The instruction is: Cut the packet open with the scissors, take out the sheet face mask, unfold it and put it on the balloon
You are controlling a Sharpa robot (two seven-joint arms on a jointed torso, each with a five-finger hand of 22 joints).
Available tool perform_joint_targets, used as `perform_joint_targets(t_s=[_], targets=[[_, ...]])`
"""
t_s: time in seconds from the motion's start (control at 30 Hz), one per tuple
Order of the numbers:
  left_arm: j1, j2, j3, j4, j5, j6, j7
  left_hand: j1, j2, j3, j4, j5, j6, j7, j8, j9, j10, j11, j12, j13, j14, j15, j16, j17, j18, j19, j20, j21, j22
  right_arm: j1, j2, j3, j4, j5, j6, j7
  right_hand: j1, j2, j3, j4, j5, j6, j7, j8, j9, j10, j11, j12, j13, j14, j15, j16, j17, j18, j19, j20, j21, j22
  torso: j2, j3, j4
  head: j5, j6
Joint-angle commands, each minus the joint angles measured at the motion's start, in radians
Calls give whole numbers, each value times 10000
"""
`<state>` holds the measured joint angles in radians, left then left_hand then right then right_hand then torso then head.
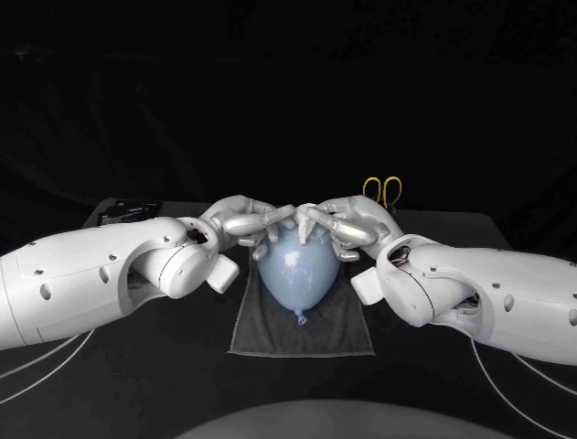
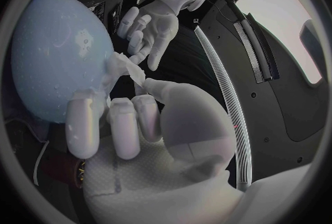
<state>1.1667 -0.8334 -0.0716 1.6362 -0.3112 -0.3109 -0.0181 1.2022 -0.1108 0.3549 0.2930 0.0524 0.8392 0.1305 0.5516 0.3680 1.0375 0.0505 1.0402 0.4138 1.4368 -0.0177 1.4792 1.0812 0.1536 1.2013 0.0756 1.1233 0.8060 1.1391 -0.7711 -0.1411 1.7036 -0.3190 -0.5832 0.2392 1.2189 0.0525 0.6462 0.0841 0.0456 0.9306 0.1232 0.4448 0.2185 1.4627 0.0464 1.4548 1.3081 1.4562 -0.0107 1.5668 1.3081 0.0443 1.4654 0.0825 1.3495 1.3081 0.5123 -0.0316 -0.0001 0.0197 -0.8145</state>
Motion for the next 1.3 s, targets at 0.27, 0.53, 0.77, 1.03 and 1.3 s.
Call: perform_joint_targets(t_s=[0.27,0.53,0.77,1.03,1.3], targets=[[6,274,24,-107,355,-208,-265,-597,90,-623,6,-44,-166,-32,141,-6,-44,-17,125,53,82,-18,6,63,-105,90,-23,39,19,4,24,7,0,523,672,309,-77,44,50,-5,27,87,-20,76,14,95,-44,-33,1389,1146,-143,40,2627,33,230,-39,-60,1993,2,-1,8,5,12],[7,360,26,-121,479,-140,-53,-744,121,-814,8,-45,-169,-43,183,-11,-49,-24,147,66,90,-21,9,95,-110,105,-26,52,44,4,36,7,-12,526,755,235,-82,62,69,-19,28,79,-25,86,20,86,-47,-42,1381,1146,-143,40,2627,38,218,-38,-85,1986,3,-3,11,-4,9],[7,388,26,-111,500,-76,1,-565,166,-1012,-23,-43,72,-155,414,37,-6,-110,204,97,117,-88,19,192,-108,117,-66,63,68,5,41,6,-26,495,773,217,-85,70,80,-27,28,70,-24,89,23,75,-47,-53,1370,1146,-143,40,2627,42,208,-38,-107,1980,3,-4,9,-19,3],[7,384,26,-80,436,-5,66,422,44,-1083,-258,-37,307,-300,702,81,112,-251,399,227,179,-208,52,401,-135,197,-163,161,231,5,47,6,-44,459,731,241,-89,79,91,-34,28,61,-23,92,25,72,-47,-56,1368,1146,-143,40,2627,42,207,-38,-107,1980,4,-3,11,-35,-2],[7,317,26,-46,433,25,138,1729,375,-414,-823,-30,319,-417,784,31,64,-370,438,371,199,-309,62,484,-147,213,-249,202,292,5,38,6,-67,443,643,273,-86,90,119,-65,28,41,-24,99,31,69,-48,-57,1368,1146,-143,40,2627,41,205,-38,-103,1981,-2,-2,12,-57,-15]])
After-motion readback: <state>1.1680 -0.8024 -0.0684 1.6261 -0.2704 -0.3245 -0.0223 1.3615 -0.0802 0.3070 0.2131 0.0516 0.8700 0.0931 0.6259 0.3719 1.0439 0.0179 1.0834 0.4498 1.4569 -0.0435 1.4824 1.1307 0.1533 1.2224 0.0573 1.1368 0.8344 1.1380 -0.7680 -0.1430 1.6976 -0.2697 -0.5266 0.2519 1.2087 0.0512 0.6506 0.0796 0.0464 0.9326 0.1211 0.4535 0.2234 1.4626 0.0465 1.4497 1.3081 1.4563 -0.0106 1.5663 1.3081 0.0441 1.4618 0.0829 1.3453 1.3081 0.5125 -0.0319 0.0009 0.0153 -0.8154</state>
